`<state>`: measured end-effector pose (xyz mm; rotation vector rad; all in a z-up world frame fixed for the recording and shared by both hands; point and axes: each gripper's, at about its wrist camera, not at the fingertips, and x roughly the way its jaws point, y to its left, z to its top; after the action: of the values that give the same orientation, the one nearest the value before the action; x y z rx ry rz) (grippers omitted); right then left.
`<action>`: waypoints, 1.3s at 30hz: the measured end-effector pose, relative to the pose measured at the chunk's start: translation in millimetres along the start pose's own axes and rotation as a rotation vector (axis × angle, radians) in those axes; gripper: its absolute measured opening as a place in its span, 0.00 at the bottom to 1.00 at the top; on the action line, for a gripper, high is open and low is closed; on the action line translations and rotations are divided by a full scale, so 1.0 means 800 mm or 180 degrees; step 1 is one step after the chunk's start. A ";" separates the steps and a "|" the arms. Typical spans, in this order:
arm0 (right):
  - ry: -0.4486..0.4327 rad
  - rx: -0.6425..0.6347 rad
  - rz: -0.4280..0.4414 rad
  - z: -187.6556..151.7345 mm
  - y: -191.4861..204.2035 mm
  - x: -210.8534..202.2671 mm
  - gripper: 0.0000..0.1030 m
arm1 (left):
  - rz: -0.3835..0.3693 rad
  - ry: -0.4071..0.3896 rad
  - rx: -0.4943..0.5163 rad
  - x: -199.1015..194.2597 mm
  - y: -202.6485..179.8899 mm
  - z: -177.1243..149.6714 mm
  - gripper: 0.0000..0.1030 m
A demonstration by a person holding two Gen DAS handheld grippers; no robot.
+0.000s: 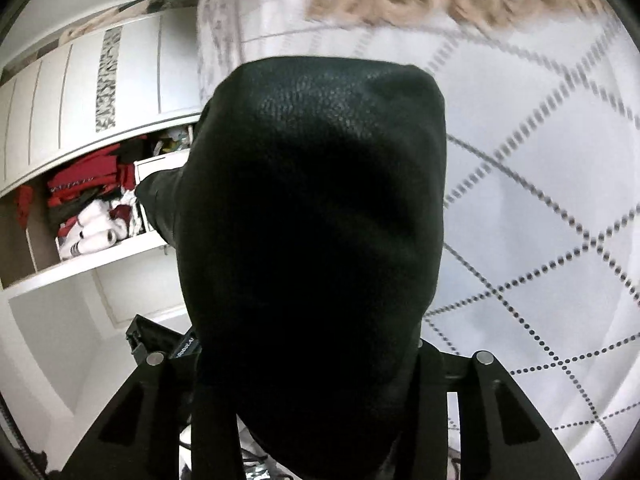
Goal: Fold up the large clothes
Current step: 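Carry the folded jacket with both grippers and lower it onto the white-and-green stack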
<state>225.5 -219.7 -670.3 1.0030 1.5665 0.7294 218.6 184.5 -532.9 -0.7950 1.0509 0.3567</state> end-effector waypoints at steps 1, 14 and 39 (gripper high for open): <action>0.0004 -0.0048 -0.0002 0.002 0.010 -0.010 0.41 | -0.0009 -0.0017 0.0021 -0.003 -0.007 0.004 0.17; -0.0272 -0.0381 0.0170 0.100 0.185 -0.182 0.39 | -0.0485 -0.0261 0.0281 -0.041 -0.188 0.104 0.16; -0.0370 -0.0418 -0.0198 0.691 0.199 -0.389 0.61 | -0.1126 0.0082 0.0823 0.278 -0.536 0.251 0.33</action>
<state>816.9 -452.3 -516.3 0.8808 1.4245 0.7090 714.1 18.9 -499.9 -0.7356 0.9357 -0.0897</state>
